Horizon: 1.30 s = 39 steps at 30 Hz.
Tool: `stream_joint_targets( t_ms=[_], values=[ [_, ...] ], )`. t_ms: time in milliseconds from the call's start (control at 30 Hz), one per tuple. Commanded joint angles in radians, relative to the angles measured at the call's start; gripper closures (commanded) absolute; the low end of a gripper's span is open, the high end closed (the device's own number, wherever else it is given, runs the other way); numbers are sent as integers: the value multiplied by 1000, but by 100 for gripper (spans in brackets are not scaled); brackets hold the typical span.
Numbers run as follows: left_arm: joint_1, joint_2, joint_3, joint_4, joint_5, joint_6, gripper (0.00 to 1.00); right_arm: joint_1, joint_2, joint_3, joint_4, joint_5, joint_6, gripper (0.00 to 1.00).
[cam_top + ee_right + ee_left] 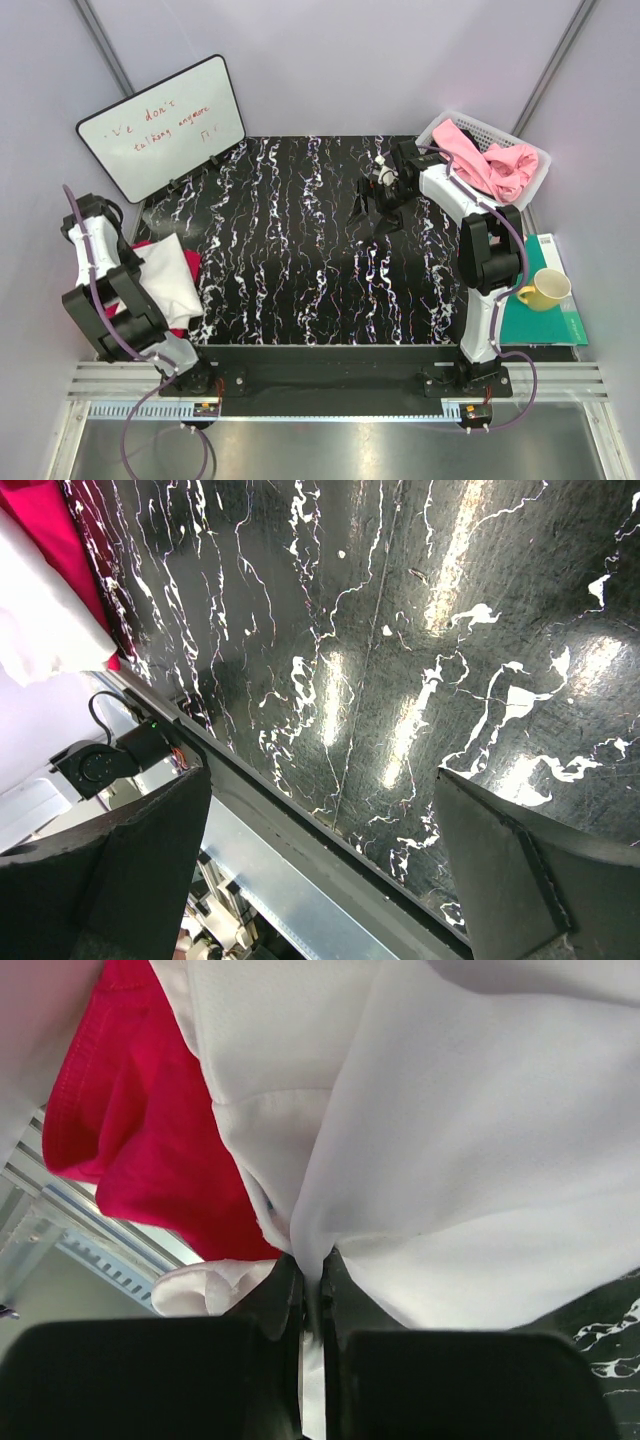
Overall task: Fold and stack the t-shirts
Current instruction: Put the neatly folded tshirt into the corner of the board with the left arm
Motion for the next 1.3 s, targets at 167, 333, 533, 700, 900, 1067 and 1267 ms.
stream_joint_targets(
  t_ms=[167,333,533,700,900,1067,1267],
  values=[
    [26,90,169,53,-64,-21,98,11,-27,25,-32,-5,-22,0],
    [29,99,188,48,-84,-32,29,11,-27,25,-42,4,-30,0],
    [28,-51,144,123,83,-17,1,11,-28,9,-40,7,-28,0],
    [-9,-337,44,254,239,-17,1,13,-30,7,-40,9,-28,0],
    [-37,-442,-145,323,660,-64,42,20,-15,9,-40,10,-25,0],
    [-37,-468,-467,556,1116,-233,100,25,-10,15,-37,13,-22,0],
    [-37,-441,-696,901,1325,-439,100,32,-5,-1,-36,9,-27,0]
  ],
)
